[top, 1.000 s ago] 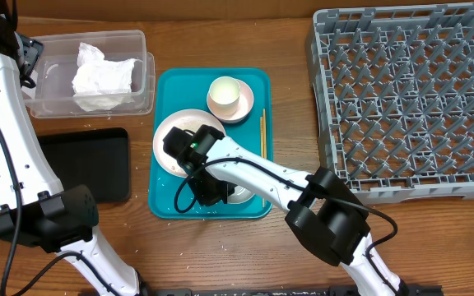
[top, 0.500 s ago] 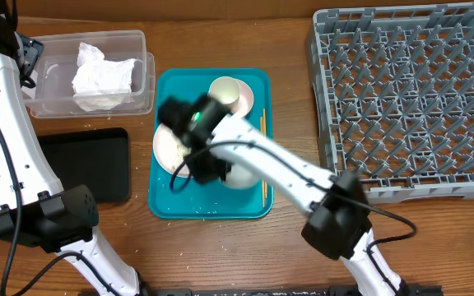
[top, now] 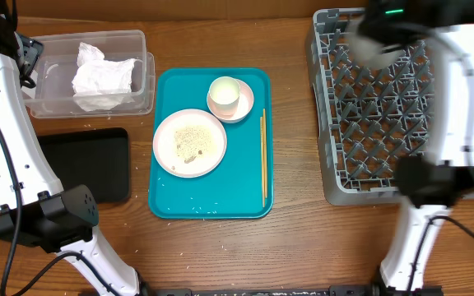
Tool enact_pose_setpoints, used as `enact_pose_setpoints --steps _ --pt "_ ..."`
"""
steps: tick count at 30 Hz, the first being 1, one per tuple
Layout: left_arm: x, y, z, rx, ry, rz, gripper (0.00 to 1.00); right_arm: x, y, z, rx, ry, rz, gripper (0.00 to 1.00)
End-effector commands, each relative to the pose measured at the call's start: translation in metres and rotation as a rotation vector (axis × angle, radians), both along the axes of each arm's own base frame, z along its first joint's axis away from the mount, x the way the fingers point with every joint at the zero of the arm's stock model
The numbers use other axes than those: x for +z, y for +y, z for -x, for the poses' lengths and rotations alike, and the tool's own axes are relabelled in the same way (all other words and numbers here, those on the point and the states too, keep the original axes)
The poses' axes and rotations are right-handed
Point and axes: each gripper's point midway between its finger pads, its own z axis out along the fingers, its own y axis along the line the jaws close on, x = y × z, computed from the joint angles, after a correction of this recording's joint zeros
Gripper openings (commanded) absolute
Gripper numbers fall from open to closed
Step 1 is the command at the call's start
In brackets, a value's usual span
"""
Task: Sort waste into correct bins and load items into the dishwasher
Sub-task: 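Carry the bowl right and set it upside down in the rack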
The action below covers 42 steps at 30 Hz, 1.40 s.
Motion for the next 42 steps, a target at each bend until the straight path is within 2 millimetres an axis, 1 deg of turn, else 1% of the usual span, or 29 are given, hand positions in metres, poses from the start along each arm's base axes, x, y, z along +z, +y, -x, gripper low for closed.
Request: enact_pose_setpoints --steps 1,2,5,8,9,11,12,16,17,21,26,29,31,33,34,35,36,37,40,42 --pt "-0.003 0.001 -0.001 0.01 0.01 -0.011 1.0 0.046 -0.014 -0.001 0.18 -0.187 -0.308 0.04" --pt "-0.003 0.001 -0.001 0.01 0.01 -0.012 1.0 0.047 -0.03 -0.006 0.177 -0.216 -0.363 0.04" --pt "-0.003 0.001 -0.001 0.01 0.01 -0.012 1.0 0.047 -0.068 -0.016 0.182 -0.286 -0.495 0.04" --pt "-0.003 0.001 -0.001 0.01 0.01 -0.012 1.0 0.037 -0.092 -0.025 0.199 -0.319 -0.624 0.04" --pt "-0.003 0.001 -0.001 0.01 0.01 -0.012 1.0 0.032 -0.097 -0.029 0.188 -0.312 -0.646 0.04" --pt "-0.003 0.001 -0.001 0.01 0.01 -0.011 1.0 0.014 -0.11 -0.039 0.135 -0.267 -0.709 0.04" --pt "-0.003 0.001 -0.001 0.01 0.01 -0.012 1.0 0.004 -0.113 -0.045 0.121 -0.249 -0.737 0.04" --pt "-0.003 0.001 -0.001 0.01 0.01 -0.011 1.0 -0.019 -0.116 -0.056 0.11 -0.216 -0.812 0.04" --pt "-0.003 0.001 -0.001 0.01 0.01 -0.012 1.0 -0.029 -0.116 -0.06 0.099 -0.201 -0.825 0.04" --pt "-0.003 0.001 -0.001 0.009 0.01 -0.011 1.0 -0.059 -0.118 -0.064 0.043 -0.134 -0.871 0.04" --pt "-0.003 0.001 -0.001 0.01 0.01 -0.012 1.0 -0.104 -0.119 -0.06 -0.041 -0.032 -0.897 0.04" --pt "-0.003 0.001 -0.001 0.01 0.01 -0.012 1.0 -0.121 -0.118 -0.055 -0.071 0.016 -0.916 0.05" --pt "-0.003 0.001 -0.001 0.01 0.01 -0.012 1.0 -0.13 -0.123 -0.054 -0.121 0.048 -0.895 0.08" --pt "-0.003 0.001 -0.001 0.01 0.01 -0.012 1.0 -0.13 -0.131 -0.053 -0.152 0.054 -0.881 0.09" --pt "-0.003 0.001 -0.001 0.01 0.01 -0.012 1.0 -0.129 -0.134 -0.052 -0.162 0.052 -0.876 0.15" --pt "-0.003 0.001 -0.001 0.01 0.01 -0.012 1.0 -0.125 -0.142 -0.052 -0.182 0.047 -0.865 0.23" --pt "-0.003 0.001 -0.001 0.01 0.01 -0.012 1.0 -0.123 -0.146 -0.051 -0.191 0.045 -0.863 0.28" --pt "-0.003 0.001 -0.001 0.01 0.01 -0.012 1.0 -0.12 -0.155 -0.049 -0.222 0.051 -0.852 0.32" --pt "-0.003 0.001 -0.001 0.009 0.01 -0.011 1.0 -0.116 -0.173 -0.042 -0.314 0.077 -0.789 0.32" --pt "-0.003 0.001 -0.001 0.01 0.01 -0.012 1.0 -0.108 -0.19 -0.034 -0.39 0.087 -0.72 0.32"
